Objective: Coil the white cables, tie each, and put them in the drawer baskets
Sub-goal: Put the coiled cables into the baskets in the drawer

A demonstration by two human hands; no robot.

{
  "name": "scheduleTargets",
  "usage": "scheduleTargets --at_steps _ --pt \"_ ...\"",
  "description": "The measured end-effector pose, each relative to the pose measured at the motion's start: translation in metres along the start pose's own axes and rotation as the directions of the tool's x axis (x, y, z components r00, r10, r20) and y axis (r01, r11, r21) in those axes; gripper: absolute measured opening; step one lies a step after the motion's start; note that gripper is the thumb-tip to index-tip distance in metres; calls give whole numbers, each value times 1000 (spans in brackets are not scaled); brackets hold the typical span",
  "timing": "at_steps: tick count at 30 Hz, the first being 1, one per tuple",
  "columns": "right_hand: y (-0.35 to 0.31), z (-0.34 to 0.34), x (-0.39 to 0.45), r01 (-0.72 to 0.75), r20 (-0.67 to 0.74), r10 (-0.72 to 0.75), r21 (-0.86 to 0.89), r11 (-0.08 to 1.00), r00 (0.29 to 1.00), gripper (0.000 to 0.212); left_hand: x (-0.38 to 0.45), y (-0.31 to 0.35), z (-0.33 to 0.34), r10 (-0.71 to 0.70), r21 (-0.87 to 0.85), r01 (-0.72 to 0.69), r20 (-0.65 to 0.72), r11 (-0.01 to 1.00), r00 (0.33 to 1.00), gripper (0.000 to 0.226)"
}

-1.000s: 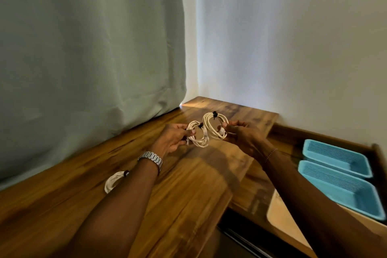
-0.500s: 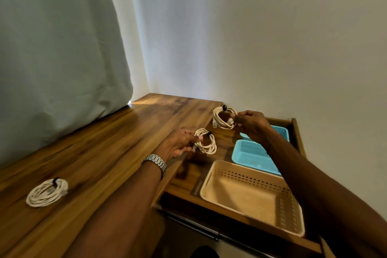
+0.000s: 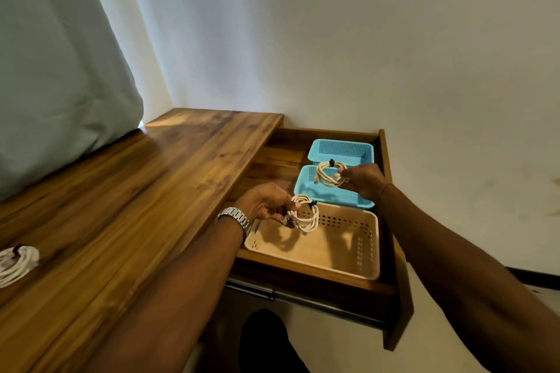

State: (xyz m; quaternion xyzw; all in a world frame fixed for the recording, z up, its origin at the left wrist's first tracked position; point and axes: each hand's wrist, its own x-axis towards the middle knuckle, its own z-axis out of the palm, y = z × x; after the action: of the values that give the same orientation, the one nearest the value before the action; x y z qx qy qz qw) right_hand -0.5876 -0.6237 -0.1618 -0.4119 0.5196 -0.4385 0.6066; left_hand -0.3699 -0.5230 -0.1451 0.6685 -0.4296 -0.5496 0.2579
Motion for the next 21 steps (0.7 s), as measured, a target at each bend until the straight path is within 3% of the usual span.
scheduleTargets --at_steps 7,15,17,21 --pt "23 3 25 -26 -91 5 -226 974 996 27 11 -10 29 -129 200 126 3 972 992 5" --pt "42 4 58 -154 -126 117 -343 926 985 37 26 -37 36 -53 270 90 -140 959 989 21" --pt "50 1 74 -158 -143 103 -457 875 984 42 24 -39 33 -24 274 67 -157 959 987 30" --pt "53 7 77 -106 -210 -90 -766 634 974 53 25 -41 30 34 315 38 -220 948 975 30"
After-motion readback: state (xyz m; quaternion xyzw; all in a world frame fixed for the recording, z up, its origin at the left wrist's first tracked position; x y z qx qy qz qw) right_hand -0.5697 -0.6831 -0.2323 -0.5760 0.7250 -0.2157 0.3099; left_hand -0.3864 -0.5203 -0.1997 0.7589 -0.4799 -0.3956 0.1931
